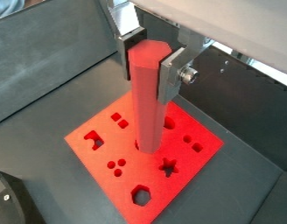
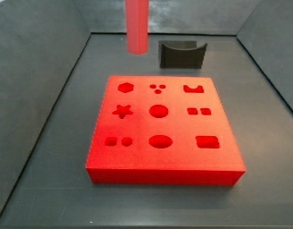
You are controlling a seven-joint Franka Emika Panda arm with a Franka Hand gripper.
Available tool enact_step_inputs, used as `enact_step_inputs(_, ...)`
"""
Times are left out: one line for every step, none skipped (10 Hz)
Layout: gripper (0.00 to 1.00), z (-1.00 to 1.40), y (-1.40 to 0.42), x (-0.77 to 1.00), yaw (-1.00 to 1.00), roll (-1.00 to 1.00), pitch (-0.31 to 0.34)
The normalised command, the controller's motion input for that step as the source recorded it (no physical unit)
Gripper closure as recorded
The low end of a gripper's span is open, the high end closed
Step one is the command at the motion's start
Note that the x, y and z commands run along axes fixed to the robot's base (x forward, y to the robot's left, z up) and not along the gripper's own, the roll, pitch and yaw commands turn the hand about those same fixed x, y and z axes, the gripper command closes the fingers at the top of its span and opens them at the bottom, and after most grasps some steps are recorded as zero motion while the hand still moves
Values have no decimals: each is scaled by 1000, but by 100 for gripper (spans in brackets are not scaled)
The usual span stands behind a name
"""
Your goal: Insert the hexagon object.
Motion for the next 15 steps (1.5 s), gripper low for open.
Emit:
enact_step_inputs(100,-123,174,-211,-103,0,-19)
enact_step_inputs(100,-666,423,400,-60,-23,0)
enact_step_inputs(100,-957,571,303,-143,-47,-56)
enact_step_inputs(100,-877,660,6,-186,-60,-106)
enact_step_inputs(100,-951,240,0,-57,0,-114)
enact_step_inputs(100,-849,77,-134,-74,200,-73)
enact_step_inputs(100,-983,37,-260,-34,77,-121)
enact_step_inputs(100,-934,0,-200,-9,0,-177)
enact_step_inputs(100,-677,117,-117,-11,0,-124)
enact_step_inputs(100,-457,57,-77,-14,9,-89)
enact_step_inputs(100,-317,100,-83,0,0,-50)
enact_step_inputs(100,-146,0,0,0,0,0)
enact_step_inputs(100,-86,0,0,-29,49,0)
enact_step_inputs(100,0,0,-186,-31,36,0)
enact_step_inputs(100,23,0,-329,0,57,-43)
